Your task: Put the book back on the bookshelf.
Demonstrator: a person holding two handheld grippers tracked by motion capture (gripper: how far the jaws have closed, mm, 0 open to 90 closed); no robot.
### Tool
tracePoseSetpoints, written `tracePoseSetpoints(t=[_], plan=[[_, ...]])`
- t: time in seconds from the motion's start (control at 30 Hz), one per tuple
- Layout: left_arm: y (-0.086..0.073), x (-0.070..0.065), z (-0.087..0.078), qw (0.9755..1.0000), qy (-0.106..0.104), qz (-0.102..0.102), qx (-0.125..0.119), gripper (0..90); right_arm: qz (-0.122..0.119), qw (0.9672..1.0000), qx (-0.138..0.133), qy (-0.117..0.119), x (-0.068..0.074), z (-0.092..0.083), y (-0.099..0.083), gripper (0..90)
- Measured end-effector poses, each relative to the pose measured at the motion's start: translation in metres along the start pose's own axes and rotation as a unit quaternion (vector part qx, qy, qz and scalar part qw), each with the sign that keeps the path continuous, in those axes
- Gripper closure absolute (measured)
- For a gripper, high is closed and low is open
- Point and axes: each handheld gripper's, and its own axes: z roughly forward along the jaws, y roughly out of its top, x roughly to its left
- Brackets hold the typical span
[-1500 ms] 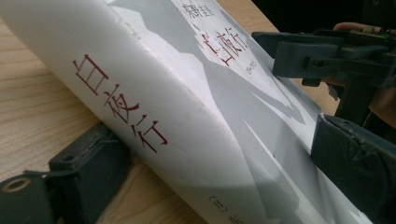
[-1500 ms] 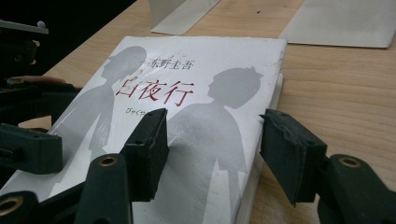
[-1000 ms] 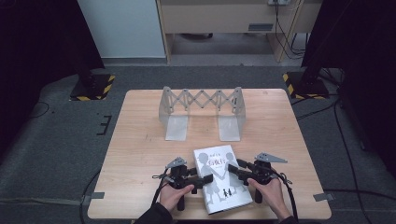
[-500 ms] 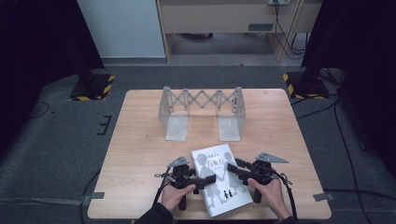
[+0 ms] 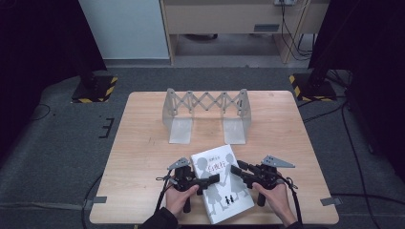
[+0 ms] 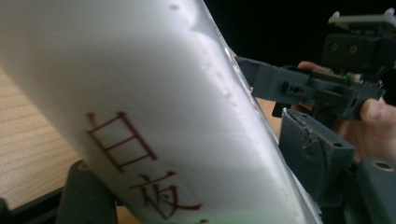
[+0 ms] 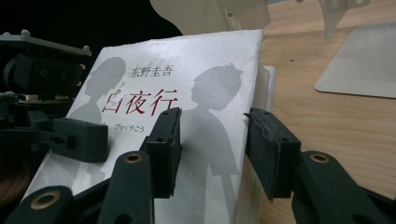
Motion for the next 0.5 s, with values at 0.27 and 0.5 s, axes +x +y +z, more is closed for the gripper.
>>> tracePoseSetpoints(t=[0.27,0.5], plan=[[0.0015,0.0008,-0.0006,0.9997,-0.004,-0.022,-0.013,36.9,0.001,1.0,0.001,0.002,-0.0024,0.0006,0.0015,54.9],[0.0066,-0.0054,-0.001,0.9999,-0.005,-0.007,-0.011,38.4,0.015,0.9998,0.006,0.007,-0.0077,-0.0029,0.0053,44.6]])
